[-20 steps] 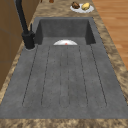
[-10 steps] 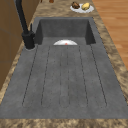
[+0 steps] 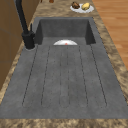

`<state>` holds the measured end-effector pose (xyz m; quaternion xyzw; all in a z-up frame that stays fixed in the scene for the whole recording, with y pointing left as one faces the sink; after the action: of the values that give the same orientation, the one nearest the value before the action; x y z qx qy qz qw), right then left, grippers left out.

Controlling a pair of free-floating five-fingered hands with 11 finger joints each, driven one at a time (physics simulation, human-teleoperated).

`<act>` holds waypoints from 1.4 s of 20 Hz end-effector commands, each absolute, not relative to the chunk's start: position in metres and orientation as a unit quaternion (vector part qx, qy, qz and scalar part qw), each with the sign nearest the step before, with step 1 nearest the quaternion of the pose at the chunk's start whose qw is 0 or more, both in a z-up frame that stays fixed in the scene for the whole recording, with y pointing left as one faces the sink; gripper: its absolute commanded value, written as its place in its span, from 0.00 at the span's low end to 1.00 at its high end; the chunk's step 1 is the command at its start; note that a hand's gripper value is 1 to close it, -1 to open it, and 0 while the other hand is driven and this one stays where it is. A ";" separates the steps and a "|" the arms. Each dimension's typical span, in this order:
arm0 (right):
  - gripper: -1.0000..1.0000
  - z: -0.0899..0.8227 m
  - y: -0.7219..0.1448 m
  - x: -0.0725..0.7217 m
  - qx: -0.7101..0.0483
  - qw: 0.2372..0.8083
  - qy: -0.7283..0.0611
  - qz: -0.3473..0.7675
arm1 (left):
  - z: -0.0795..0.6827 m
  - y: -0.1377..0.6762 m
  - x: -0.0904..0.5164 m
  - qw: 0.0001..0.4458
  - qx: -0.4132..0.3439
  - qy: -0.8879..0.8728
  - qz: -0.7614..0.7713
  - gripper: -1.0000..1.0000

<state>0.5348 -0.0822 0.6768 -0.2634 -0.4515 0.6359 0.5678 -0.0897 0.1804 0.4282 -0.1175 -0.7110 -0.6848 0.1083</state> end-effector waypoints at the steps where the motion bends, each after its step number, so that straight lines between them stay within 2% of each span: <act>1: 1.00 0.677 -0.090 0.504 -0.255 0.574 -0.460 0.627 | 0.428 0.180 -0.090 0.108 -0.117 -0.711 -0.685 0.50; 28: 1.00 0.678 -0.154 0.282 -0.237 0.579 -0.480 0.615 | 0.428 0.180 -0.090 0.108 -0.117 -0.711 -0.685 0.50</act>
<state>0.3046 -0.1466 0.6784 -0.2464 -0.4700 0.6230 0.5746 -0.0897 0.1804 0.4282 -0.1175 -0.7110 -0.6848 0.1083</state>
